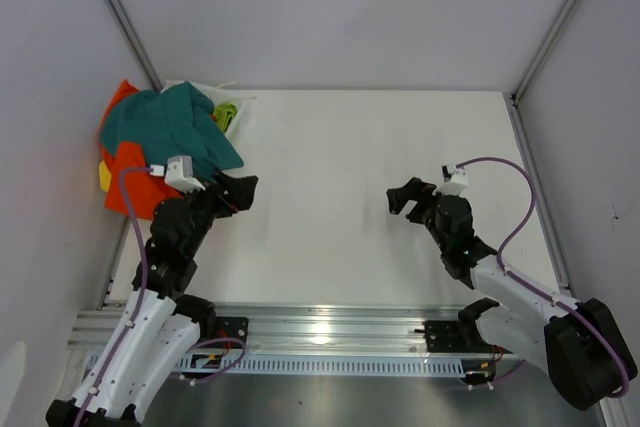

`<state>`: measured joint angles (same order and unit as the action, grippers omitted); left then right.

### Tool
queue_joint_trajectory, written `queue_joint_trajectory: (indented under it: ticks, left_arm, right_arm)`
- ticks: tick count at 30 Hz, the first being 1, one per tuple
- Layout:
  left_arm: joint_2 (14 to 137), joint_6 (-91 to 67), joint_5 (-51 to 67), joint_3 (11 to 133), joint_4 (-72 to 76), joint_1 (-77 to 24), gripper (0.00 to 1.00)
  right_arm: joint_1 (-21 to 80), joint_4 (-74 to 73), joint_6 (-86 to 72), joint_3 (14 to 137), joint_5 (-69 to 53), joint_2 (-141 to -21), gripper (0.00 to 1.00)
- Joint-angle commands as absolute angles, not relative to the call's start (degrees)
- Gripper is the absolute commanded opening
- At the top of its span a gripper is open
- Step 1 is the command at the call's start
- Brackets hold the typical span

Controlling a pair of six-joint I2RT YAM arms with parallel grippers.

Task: Fold and stack the shorts
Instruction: Grab the shorts from the pile

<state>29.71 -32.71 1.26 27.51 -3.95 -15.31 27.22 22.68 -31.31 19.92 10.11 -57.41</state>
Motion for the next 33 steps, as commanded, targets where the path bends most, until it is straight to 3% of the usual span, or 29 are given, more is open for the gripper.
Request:
queue_joint_trajectory:
  ticks: [1, 4, 11, 21, 30, 32, 33]
  left_arm:
    - [32.6, -38.1, -12.5, 41.0, -19.2, -15.6, 0.99]
    - [33.0, -41.4, -27.0, 49.1, -29.7, -15.6, 0.99]
    - [38.7, -42.5, -37.7, 63.4, -43.9, -14.2, 0.99]
    - [59.1, -41.2, -21.5, 70.2, -44.4, -4.4, 0.99]
    - [70.0, -43.2, -21.1, 69.3, -40.5, -1.3, 0.99]
    - [72.4, -43.5, -19.7, 69.7, -38.9, -1.1, 0.9]
    - [73.1, -43.7, -19.5, 69.9, -38.4, -1.1, 0.73]
  right_arm:
    - [26.6, 25.8, -31.8, 19.7, 9.3, -57.0, 1.0]
    - [26.1, 25.7, -32.0, 19.6, 8.5, -57.0, 0.99]
    - [25.3, 26.6, -33.1, 19.6, 5.5, -59.1, 0.99]
    - [24.5, 26.6, -33.5, 19.8, 4.0, -60.2, 0.99]
    - [23.9, 26.3, -33.6, 19.8, 3.3, -59.7, 1.0]
    - [23.7, 26.3, -33.7, 19.6, 3.5, -59.4, 0.99]
    - [23.7, 26.3, -33.7, 19.5, 3.5, -59.1, 1.0]
